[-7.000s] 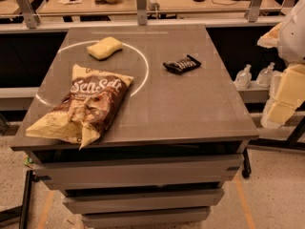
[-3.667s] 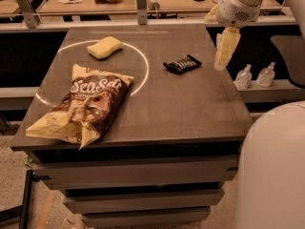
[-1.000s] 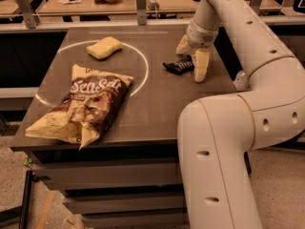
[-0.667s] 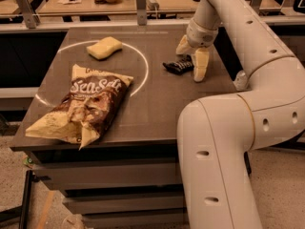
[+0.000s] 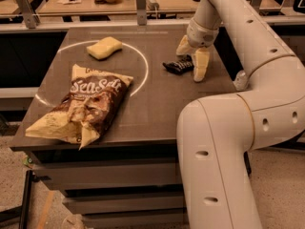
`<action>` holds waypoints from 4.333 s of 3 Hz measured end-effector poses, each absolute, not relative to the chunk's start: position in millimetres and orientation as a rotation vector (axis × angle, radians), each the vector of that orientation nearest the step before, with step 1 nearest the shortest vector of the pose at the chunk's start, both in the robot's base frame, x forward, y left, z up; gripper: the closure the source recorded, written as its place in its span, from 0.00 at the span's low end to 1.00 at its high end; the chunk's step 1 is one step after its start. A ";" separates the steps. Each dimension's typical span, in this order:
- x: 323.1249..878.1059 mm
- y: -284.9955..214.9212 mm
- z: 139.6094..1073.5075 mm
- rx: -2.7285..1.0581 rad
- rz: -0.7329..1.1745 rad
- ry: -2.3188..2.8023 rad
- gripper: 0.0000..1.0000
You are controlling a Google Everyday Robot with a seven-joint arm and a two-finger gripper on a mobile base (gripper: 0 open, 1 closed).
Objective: Pick rxbar chocolate
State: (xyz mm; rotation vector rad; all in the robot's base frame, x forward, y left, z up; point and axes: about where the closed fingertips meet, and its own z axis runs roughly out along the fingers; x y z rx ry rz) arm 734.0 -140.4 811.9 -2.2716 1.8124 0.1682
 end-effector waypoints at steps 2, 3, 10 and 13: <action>733.2 -141.1 813.5 -2.270 0.167 1.815 0.38; 732.8 -141.5 814.2 -2.270 0.167 1.816 0.39; 730.0 -143.8 820.4 -2.267 0.163 1.825 0.44; 728.9 -144.6 822.7 -2.266 0.162 1.828 0.47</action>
Offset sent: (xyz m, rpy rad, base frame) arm -0.1362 0.0255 0.1561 -0.0901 0.1767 -0.1554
